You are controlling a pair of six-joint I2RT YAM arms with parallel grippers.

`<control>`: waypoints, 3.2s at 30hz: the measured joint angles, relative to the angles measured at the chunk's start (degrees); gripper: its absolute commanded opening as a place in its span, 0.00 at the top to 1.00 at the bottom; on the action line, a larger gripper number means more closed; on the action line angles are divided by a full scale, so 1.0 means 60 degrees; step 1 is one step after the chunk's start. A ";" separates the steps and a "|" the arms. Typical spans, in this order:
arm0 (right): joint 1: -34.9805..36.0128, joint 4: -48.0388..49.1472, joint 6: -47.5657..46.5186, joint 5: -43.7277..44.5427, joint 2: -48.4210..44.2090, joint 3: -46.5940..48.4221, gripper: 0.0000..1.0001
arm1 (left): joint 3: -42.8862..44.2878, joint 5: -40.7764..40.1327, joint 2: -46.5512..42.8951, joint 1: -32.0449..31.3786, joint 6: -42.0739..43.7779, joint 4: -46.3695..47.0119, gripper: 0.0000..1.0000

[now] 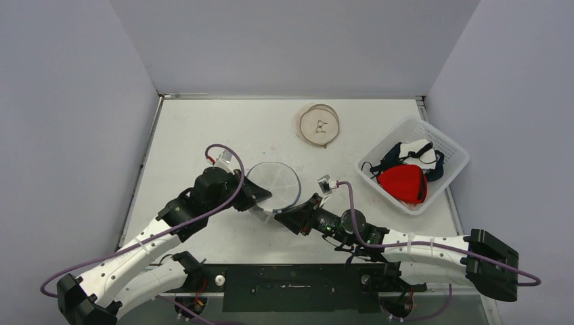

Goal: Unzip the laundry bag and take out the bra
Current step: Unzip the laundry bag at the center of the board.

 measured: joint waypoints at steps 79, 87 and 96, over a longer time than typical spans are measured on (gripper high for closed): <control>0.1486 -0.3279 -0.1341 0.3486 0.2688 0.1504 0.95 | -0.3275 -0.1676 -0.0561 -0.1366 -0.1009 0.2200 0.58; 0.1581 -0.3279 -0.1373 0.3483 0.2685 0.1512 0.95 | -0.3271 -0.1778 -0.0109 -0.1242 -0.1064 0.2597 0.81; 0.1694 -0.3479 -0.1373 0.3588 0.2412 0.1512 0.95 | -0.3268 -0.1752 -0.0022 -0.0991 -0.0976 0.2776 1.00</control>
